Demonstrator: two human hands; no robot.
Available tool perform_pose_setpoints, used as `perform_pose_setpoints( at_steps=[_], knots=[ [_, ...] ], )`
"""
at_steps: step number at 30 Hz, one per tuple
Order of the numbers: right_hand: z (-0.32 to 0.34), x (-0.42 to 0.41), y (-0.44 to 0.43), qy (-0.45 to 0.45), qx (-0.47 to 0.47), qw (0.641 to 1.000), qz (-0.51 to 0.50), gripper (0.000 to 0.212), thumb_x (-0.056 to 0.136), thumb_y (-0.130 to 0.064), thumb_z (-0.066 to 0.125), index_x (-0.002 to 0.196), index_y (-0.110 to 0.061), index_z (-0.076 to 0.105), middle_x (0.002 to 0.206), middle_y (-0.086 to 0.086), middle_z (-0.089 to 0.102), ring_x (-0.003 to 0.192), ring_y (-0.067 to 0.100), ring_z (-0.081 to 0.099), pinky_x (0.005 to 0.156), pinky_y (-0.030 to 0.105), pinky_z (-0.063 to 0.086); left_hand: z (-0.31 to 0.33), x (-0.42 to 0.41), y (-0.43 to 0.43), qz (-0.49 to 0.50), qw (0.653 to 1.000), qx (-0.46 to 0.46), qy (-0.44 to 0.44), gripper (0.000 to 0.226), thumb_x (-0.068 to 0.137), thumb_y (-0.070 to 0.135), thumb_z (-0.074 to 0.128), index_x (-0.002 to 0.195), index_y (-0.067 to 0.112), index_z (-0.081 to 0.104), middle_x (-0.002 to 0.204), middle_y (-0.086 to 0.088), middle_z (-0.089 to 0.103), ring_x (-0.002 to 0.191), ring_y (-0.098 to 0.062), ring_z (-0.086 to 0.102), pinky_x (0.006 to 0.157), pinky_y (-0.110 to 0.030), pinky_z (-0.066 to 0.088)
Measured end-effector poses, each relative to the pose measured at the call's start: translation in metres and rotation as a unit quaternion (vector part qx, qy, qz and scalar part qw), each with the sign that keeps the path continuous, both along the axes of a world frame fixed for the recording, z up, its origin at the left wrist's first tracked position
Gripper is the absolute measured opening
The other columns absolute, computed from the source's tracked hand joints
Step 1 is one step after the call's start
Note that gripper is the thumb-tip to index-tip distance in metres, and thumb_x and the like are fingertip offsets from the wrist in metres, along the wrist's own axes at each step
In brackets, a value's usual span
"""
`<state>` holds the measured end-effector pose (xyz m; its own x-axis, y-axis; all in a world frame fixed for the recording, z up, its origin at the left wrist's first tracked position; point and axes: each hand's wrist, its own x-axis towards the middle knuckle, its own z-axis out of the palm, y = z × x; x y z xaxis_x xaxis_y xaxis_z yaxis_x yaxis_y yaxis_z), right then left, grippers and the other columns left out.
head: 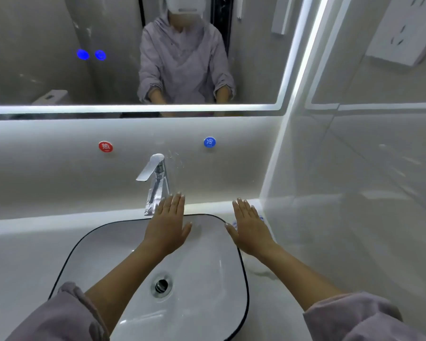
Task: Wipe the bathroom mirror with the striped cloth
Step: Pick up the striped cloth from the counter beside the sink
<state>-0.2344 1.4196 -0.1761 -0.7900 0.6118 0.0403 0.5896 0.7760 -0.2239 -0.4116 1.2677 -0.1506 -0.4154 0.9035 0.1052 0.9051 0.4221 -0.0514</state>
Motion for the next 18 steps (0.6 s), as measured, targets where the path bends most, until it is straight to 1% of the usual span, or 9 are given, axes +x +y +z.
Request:
perform_pose_setpoints(
  at_steps=[6, 11, 14, 18],
  knots=[
    [-0.008, 0.02, 0.029, -0.034, -0.032, 0.997, -0.062, 0.069, 0.101, -0.043, 0.029, 0.152, -0.009, -0.002, 0.161, 0.006, -0.007, 0.148, 0.019, -0.008, 0.118, 0.03, -0.004, -0.014, 0.0, 0.046, -0.038, 0.999, -0.009, -0.013, 0.073, 0.097, 0.048, 0.024, 0.148, 0.004, -0.003, 0.159, -0.012, -0.001, 0.147, -0.025, 0.0, 0.12, -0.037, -0.002],
    [-0.025, 0.033, 0.049, -0.065, -0.08, 0.99, -0.1, 0.07, 0.101, -0.045, 0.028, 0.152, -0.011, -0.006, 0.16, 0.004, -0.011, 0.147, 0.018, -0.009, 0.118, 0.03, -0.005, -0.028, 0.008, 0.088, -0.078, 0.995, -0.017, -0.052, 0.072, 0.098, 0.048, 0.025, 0.149, 0.005, -0.003, 0.159, -0.011, -0.001, 0.147, -0.024, 0.001, 0.119, -0.036, -0.001],
    [-0.034, 0.036, 0.059, -0.067, -0.104, 0.985, -0.12, 0.072, 0.101, -0.047, 0.029, 0.152, -0.01, -0.006, 0.16, 0.005, -0.01, 0.147, 0.018, -0.008, 0.118, 0.03, -0.004, -0.037, 0.009, 0.112, -0.098, 0.992, -0.033, -0.067, 0.071, 0.098, 0.048, 0.024, 0.149, 0.006, -0.002, 0.159, -0.01, 0.0, 0.147, -0.024, 0.002, 0.119, -0.036, 0.001],
    [-0.048, 0.035, 0.068, -0.048, -0.125, 0.98, -0.146, 0.072, 0.1, -0.047, 0.031, 0.152, -0.011, -0.001, 0.161, 0.005, -0.004, 0.148, 0.018, -0.002, 0.117, 0.029, -0.001, -0.046, 0.01, 0.141, -0.123, 0.988, -0.053, -0.083, 0.07, 0.098, 0.048, 0.023, 0.149, 0.007, -0.002, 0.159, -0.01, 0.001, 0.147, -0.023, 0.002, 0.118, -0.035, 0.001]
  ],
)
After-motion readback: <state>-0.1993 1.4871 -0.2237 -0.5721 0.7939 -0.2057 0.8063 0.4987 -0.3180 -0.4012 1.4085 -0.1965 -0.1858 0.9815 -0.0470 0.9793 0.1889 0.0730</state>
